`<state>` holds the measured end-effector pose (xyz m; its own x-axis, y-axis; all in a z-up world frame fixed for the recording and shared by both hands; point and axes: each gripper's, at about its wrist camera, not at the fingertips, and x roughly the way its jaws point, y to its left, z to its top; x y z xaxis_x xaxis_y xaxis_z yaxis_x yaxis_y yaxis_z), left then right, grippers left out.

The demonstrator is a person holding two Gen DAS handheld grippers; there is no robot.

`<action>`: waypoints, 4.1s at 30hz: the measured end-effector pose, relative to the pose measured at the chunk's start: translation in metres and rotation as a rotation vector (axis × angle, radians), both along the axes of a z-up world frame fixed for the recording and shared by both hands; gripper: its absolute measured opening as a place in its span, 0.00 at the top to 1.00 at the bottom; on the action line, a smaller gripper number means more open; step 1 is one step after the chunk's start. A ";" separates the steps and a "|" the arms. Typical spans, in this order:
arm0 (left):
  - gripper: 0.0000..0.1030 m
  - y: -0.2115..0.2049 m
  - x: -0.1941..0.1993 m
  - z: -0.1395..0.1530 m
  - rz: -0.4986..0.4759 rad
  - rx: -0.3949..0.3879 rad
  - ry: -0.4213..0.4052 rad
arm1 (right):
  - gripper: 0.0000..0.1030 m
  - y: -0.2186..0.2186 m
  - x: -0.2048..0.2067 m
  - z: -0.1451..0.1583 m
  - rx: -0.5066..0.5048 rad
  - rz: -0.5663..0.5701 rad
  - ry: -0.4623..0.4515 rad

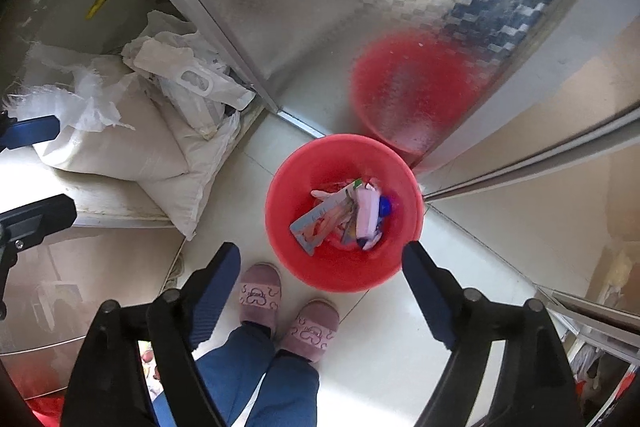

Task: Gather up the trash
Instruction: 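Raise both empty tools back up to the counter, then grasp the black-and-green plug adapter with the right gripper, then grasp the white-green medicine box with the left gripper while the right holds the adapter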

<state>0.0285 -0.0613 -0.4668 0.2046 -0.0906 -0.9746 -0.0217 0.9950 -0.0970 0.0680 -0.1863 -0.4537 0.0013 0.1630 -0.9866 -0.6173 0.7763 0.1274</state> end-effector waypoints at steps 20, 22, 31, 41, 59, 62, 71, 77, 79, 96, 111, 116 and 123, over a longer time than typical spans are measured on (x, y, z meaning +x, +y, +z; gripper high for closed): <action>0.13 -0.019 -0.023 0.219 0.060 0.029 -0.115 | 0.01 -0.027 -0.029 0.253 0.116 -0.001 -0.154; 0.13 -0.020 -0.027 0.239 0.066 0.026 -0.124 | 0.01 -0.028 -0.031 0.271 0.124 0.014 -0.172; 0.13 -0.012 -0.036 0.326 0.089 0.067 -0.214 | 0.01 -0.025 -0.027 0.336 0.181 0.035 -0.242; 0.13 0.017 -0.012 0.391 0.109 0.088 -0.306 | 0.01 -0.005 0.012 0.388 0.252 0.025 -0.302; 0.12 0.141 0.126 0.416 0.081 0.108 -0.361 | 0.01 0.109 0.131 0.398 0.266 0.007 -0.350; 0.12 0.164 0.143 0.411 0.092 0.105 -0.346 | 0.01 0.129 0.150 0.394 0.252 0.010 -0.339; 0.12 0.215 0.185 0.385 0.111 0.056 -0.291 | 0.01 0.183 0.189 0.369 0.214 0.064 -0.295; 0.12 0.232 0.208 0.364 0.102 0.026 -0.244 | 0.01 0.210 0.206 0.344 0.171 0.087 -0.247; 0.12 0.238 0.214 0.358 0.110 0.015 -0.231 | 0.05 0.215 0.211 0.338 0.161 0.092 -0.238; 0.12 0.266 0.226 0.321 0.162 -0.007 -0.116 | 0.42 0.248 0.217 0.305 0.080 0.164 -0.180; 0.12 0.247 0.230 0.337 0.099 0.007 -0.156 | 0.75 0.237 0.200 0.319 0.082 0.149 -0.199; 0.12 0.231 0.246 0.344 0.039 0.009 -0.158 | 0.75 0.212 0.195 0.338 0.115 0.098 -0.203; 0.12 0.202 0.282 0.352 -0.118 0.041 -0.157 | 0.75 0.172 0.207 0.357 0.137 -0.034 -0.236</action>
